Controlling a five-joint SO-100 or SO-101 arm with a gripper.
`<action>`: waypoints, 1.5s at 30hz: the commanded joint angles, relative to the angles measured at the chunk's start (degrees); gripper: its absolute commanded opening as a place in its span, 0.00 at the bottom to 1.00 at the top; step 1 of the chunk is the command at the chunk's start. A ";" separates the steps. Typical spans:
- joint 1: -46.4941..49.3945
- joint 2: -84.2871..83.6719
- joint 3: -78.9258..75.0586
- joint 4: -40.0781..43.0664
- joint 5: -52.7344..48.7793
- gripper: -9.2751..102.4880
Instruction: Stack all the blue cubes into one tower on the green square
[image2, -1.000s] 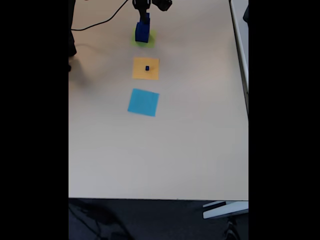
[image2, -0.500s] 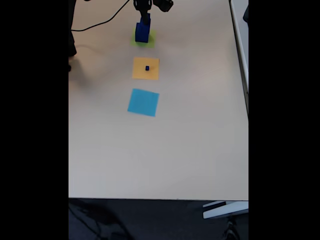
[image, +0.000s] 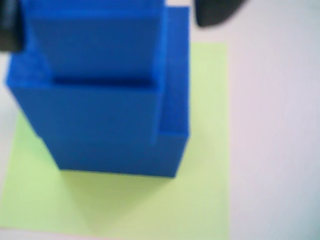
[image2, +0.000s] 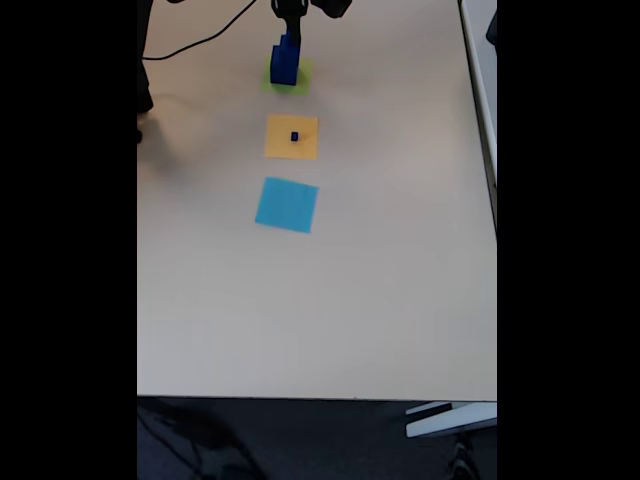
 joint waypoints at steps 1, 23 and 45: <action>0.79 1.93 -3.60 -1.14 -1.05 0.25; 3.96 4.13 -3.60 -2.81 -8.96 0.19; 7.38 6.24 -3.34 -7.47 -21.27 0.12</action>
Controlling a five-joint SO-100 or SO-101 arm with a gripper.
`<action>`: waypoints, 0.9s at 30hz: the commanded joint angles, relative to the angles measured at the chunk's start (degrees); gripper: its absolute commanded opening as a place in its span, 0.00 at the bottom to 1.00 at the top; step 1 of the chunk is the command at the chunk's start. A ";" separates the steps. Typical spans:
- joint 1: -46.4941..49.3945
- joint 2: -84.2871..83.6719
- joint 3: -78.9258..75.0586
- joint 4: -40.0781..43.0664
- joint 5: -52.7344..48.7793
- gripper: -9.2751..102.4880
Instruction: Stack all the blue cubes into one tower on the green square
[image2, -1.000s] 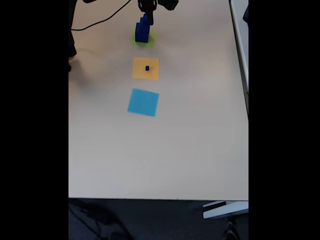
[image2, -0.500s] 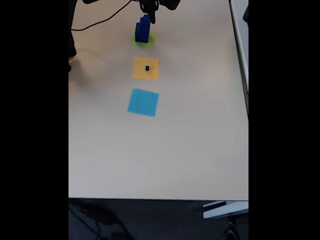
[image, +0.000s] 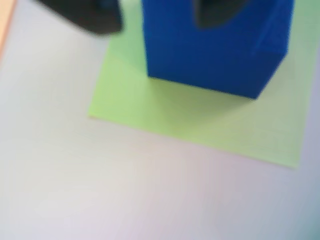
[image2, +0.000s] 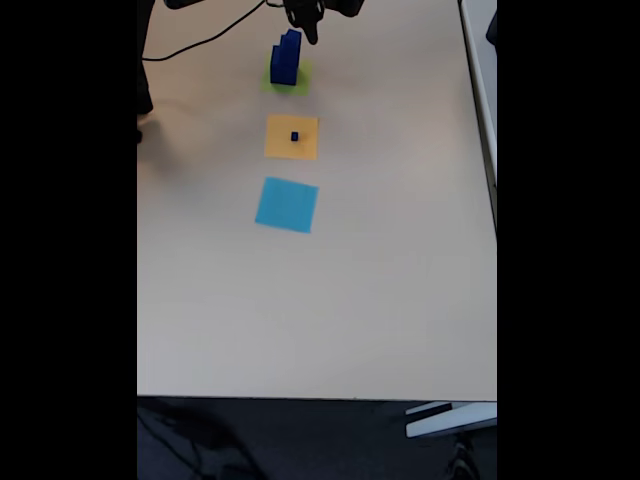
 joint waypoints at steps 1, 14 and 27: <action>1.76 6.24 -3.16 -1.76 -3.52 0.10; 5.54 8.26 2.99 -3.87 -4.92 0.08; 2.64 6.15 3.25 -4.57 1.93 0.08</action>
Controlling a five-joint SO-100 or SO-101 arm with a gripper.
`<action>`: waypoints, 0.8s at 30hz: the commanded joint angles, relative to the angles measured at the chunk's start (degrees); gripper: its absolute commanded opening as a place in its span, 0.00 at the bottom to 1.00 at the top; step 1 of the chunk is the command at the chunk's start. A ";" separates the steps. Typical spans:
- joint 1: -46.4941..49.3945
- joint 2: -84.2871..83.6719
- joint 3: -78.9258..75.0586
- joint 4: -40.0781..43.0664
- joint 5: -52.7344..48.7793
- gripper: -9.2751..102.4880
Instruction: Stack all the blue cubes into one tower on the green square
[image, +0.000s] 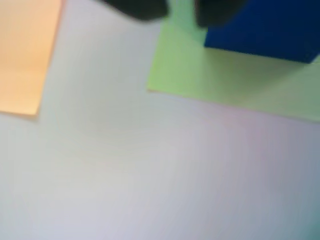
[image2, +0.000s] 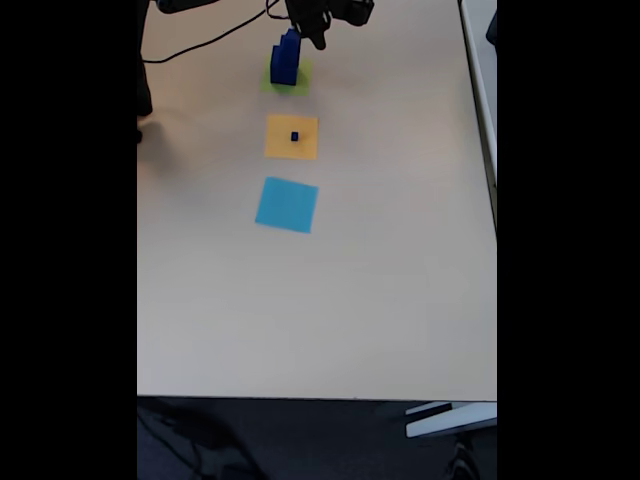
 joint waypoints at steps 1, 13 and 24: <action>-1.05 2.99 -0.44 -0.79 2.29 0.08; -2.81 2.90 0.79 0.70 8.70 0.08; -3.60 2.90 0.62 1.93 10.99 0.08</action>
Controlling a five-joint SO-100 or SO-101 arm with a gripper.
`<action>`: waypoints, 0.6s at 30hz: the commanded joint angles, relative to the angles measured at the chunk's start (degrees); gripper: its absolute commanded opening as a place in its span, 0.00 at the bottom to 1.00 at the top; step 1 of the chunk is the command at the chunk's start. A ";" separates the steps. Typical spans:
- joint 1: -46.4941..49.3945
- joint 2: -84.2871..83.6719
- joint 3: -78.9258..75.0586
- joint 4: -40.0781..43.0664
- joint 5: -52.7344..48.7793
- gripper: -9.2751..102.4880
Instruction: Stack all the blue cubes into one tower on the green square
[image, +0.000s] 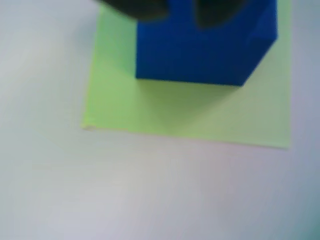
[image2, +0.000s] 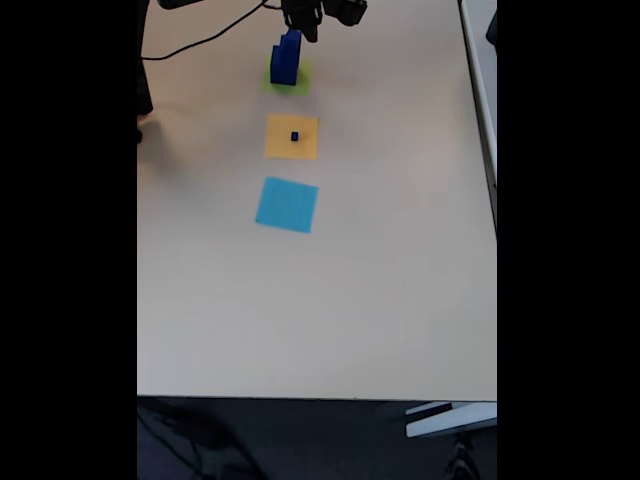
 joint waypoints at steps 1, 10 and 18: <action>-0.70 2.90 -0.53 0.53 0.97 0.08; -1.93 2.90 -0.62 1.14 3.25 0.08; -2.20 2.81 -0.62 1.49 3.87 0.08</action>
